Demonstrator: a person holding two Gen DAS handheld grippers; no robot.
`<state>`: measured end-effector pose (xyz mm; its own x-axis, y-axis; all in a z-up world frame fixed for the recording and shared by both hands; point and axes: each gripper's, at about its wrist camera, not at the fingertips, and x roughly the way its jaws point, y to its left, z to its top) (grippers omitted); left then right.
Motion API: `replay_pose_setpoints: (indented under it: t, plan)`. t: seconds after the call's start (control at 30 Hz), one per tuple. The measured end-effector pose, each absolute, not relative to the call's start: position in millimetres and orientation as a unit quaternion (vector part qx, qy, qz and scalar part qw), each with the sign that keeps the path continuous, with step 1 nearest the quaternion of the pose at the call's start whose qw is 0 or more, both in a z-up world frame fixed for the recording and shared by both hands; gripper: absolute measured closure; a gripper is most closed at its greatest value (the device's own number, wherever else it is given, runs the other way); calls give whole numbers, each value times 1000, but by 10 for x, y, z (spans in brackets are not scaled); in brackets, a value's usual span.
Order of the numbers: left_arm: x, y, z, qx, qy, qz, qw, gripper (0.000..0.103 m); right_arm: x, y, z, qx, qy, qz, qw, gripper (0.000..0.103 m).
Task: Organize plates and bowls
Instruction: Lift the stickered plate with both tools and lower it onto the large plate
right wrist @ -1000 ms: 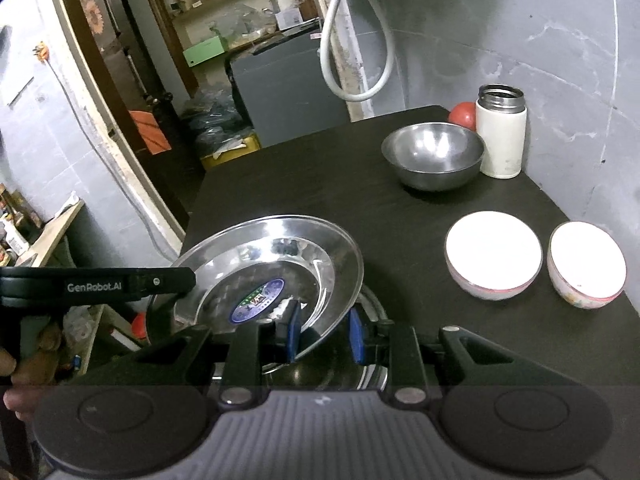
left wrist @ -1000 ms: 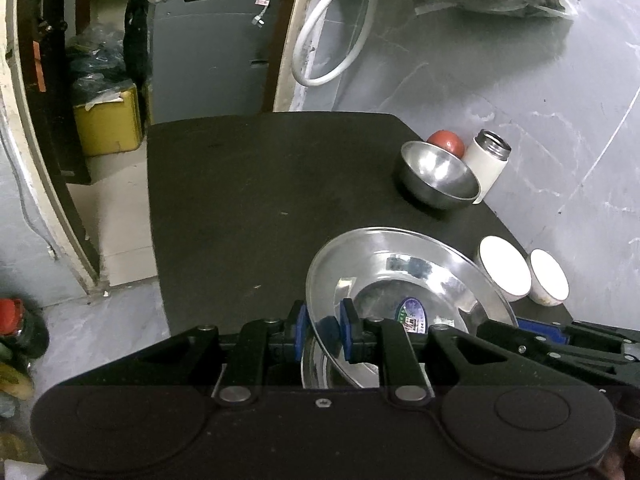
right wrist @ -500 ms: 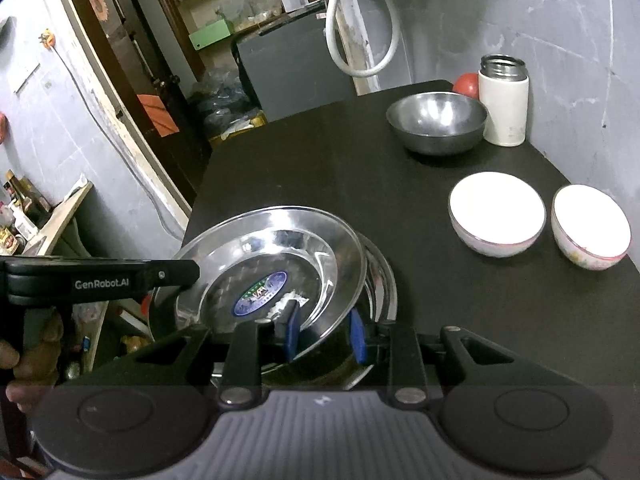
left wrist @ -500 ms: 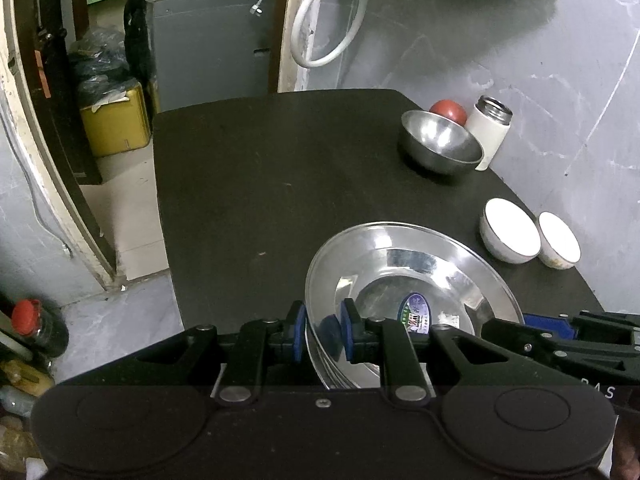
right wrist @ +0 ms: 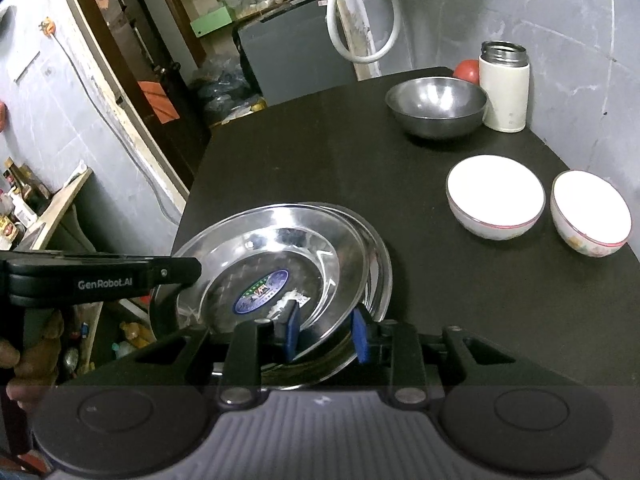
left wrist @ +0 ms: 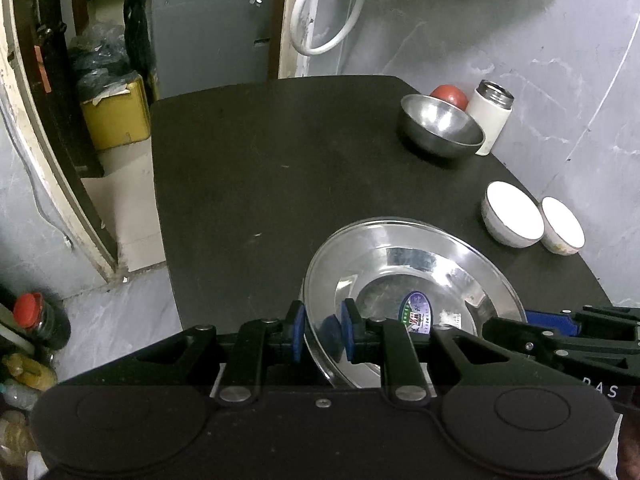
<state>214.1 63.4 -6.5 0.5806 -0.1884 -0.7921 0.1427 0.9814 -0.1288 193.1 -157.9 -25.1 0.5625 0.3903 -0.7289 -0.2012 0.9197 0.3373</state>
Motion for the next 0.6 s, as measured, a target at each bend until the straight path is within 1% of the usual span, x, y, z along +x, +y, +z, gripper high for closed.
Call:
replay_pose_setpoints:
  t: [0.6]
  plan:
    - [2193, 583, -148, -14, 453, -91, 887, 81, 1965, -1552, -271, 106, 442, 168, 875, 70]
